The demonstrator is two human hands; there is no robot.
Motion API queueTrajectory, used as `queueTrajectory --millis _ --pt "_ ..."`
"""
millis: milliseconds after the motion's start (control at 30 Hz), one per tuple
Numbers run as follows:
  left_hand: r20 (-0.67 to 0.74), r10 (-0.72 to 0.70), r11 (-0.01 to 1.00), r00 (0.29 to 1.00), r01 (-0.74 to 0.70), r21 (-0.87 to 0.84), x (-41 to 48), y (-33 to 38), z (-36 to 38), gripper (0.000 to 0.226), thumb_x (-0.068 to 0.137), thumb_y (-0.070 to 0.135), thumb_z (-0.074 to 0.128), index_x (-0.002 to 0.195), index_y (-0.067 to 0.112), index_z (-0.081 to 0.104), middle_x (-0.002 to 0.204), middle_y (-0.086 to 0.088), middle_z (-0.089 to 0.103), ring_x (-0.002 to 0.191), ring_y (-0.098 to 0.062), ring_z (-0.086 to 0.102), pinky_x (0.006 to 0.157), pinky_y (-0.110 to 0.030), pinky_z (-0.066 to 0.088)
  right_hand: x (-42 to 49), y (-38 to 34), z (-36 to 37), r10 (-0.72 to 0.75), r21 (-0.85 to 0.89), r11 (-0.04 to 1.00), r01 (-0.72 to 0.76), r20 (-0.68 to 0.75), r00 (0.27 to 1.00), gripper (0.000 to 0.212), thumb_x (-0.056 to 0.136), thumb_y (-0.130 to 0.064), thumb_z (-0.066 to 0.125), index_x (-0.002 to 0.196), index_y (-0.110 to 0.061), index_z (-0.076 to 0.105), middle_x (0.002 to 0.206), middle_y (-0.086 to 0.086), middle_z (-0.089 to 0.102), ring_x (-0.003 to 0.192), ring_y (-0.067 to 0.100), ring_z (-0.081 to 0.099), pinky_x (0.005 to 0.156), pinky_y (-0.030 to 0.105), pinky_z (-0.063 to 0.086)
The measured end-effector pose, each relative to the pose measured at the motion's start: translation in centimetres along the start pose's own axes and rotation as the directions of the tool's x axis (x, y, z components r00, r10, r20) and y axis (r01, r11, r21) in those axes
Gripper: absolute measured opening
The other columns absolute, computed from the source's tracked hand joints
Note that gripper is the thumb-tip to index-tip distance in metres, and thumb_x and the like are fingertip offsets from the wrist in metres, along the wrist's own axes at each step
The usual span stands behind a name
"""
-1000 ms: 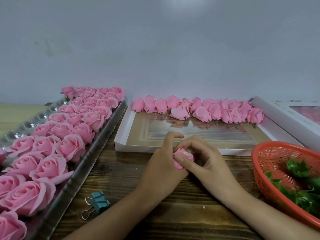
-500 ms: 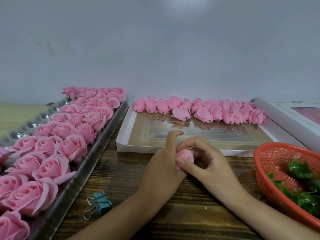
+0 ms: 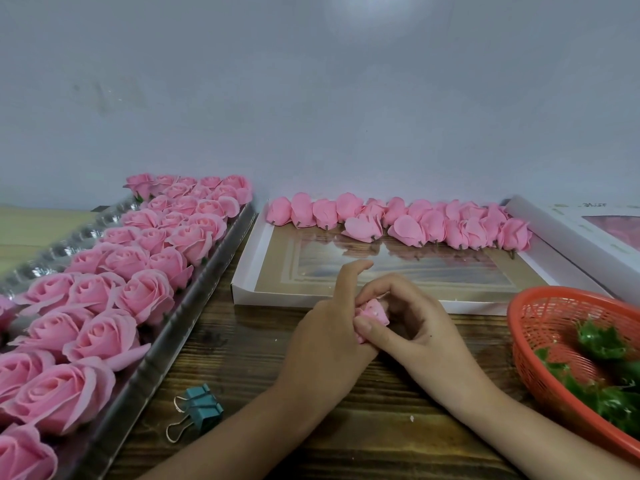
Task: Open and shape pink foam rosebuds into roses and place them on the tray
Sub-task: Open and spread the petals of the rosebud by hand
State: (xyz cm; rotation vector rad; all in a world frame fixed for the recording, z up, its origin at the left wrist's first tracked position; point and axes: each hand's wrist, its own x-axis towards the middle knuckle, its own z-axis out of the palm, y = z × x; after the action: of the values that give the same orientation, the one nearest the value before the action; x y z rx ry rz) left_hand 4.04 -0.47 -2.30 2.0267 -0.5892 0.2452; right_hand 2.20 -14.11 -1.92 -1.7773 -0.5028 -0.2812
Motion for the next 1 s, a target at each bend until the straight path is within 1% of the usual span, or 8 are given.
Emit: queueTrajectory --millis 167,233,300,533,667,800,900,1000 --pt "0.042 0.000 0.990 0.999 0.006 -0.143 0.3 -0.1 -0.1 0.066 0.075 0.016 0.070 0.127 0.038 0.036 0.084 0.011 0.069 0.078 -0.001 0.065 0.071 -0.015 0.051 0.2 -0.1 -0.1 -0.086 -0.117 0.989 0.087 0.012 0.996 0.006 0.084 -0.022 0.070 0.086 -0.017 0.067 0.088 -0.010 0.062 0.087 0.018 0.060 0.078 0.024 0.045" --pt "0.085 -0.032 0.973 0.996 0.050 -0.227 0.5 -0.2 -0.2 0.064 0.071 0.010 0.073 0.123 0.032 0.043 0.090 0.007 0.069 0.083 -0.002 0.065 0.076 -0.016 0.051 0.1 -0.2 -0.2 -0.081 -0.097 0.992 0.082 0.007 0.997 0.006 0.083 -0.022 0.072 0.085 -0.017 0.069 0.088 -0.010 0.063 0.087 0.016 0.060 0.078 0.021 0.045" --pt "0.088 -0.038 0.969 0.995 0.058 -0.242 0.5 -0.3 -0.2 0.063 0.071 0.010 0.074 0.122 0.031 0.045 0.093 0.005 0.069 0.086 -0.002 0.066 0.079 -0.019 0.052 0.0 -0.1 -0.2 -0.066 -0.079 0.995 0.065 -0.009 0.998 0.007 0.083 -0.024 0.073 0.085 -0.018 0.069 0.087 -0.006 0.063 0.085 0.019 0.061 0.078 0.029 0.047" --pt "0.006 -0.015 0.999 1.000 0.016 -0.052 0.1 0.0 -0.2 0.064 0.081 0.027 0.066 0.128 0.045 0.027 0.088 0.010 0.070 0.080 -0.001 0.066 0.075 -0.032 0.054 0.1 -0.2 -0.2 -0.026 -0.075 0.997 0.025 -0.008 1.000 0.003 0.086 -0.023 0.067 0.088 -0.022 0.069 0.089 -0.004 0.063 0.086 0.024 0.060 0.079 0.043 0.048" --pt "0.039 -0.033 0.982 0.999 0.040 -0.187 0.4 -0.1 -0.3 0.063 0.074 0.018 0.072 0.124 0.039 0.039 0.089 0.010 0.070 0.085 0.002 0.065 0.077 -0.019 0.052 0.2 -0.3 -0.2 -0.072 -0.114 0.991 0.071 -0.006 0.997 0.003 0.086 -0.021 0.067 0.084 -0.022 0.070 0.088 -0.008 0.062 0.090 0.020 0.060 0.081 0.031 0.048" --pt "0.125 -0.012 0.962 0.992 0.045 -0.270 0.7 -0.3 -0.7 0.046 0.071 0.014 0.073 0.112 0.026 0.054 0.095 0.007 0.067 0.090 -0.005 0.064 0.078 -0.020 0.051 0.1 -0.8 -0.1 -0.059 -0.125 0.990 0.057 -0.009 0.998 0.004 0.087 -0.022 0.069 0.087 -0.018 0.070 0.092 -0.010 0.063 0.095 0.018 0.061 0.083 0.027 0.047" --pt "0.099 -0.017 0.960 0.995 0.044 -0.277 0.9 -0.3 -0.6 0.031 0.075 0.015 0.072 0.102 0.021 0.058 0.086 0.012 0.065 0.086 0.001 0.063 0.073 -0.012 0.047 -0.4 -2.0 0.0 -0.154 -0.390 0.908 0.154 0.032 0.988 0.010 0.093 -0.030 0.064 0.101 -0.024 0.064 0.099 -0.015 0.059 0.095 0.010 0.058 0.080 0.021 0.044" --pt "0.056 -0.080 0.977 0.995 0.090 -0.196 1.0 -0.1 -0.6 0.012 0.077 0.025 0.061 0.086 0.028 0.054 0.072 0.013 0.058 0.073 0.015 0.058 0.061 -0.002 0.042 -0.4 -4.1 0.4 -0.207 -0.701 0.677 0.223 0.109 0.972 0.022 0.097 -0.040 0.050 0.114 -0.028 0.056 0.104 -0.015 0.053 0.083 0.005 0.052 0.073 0.028 0.044"
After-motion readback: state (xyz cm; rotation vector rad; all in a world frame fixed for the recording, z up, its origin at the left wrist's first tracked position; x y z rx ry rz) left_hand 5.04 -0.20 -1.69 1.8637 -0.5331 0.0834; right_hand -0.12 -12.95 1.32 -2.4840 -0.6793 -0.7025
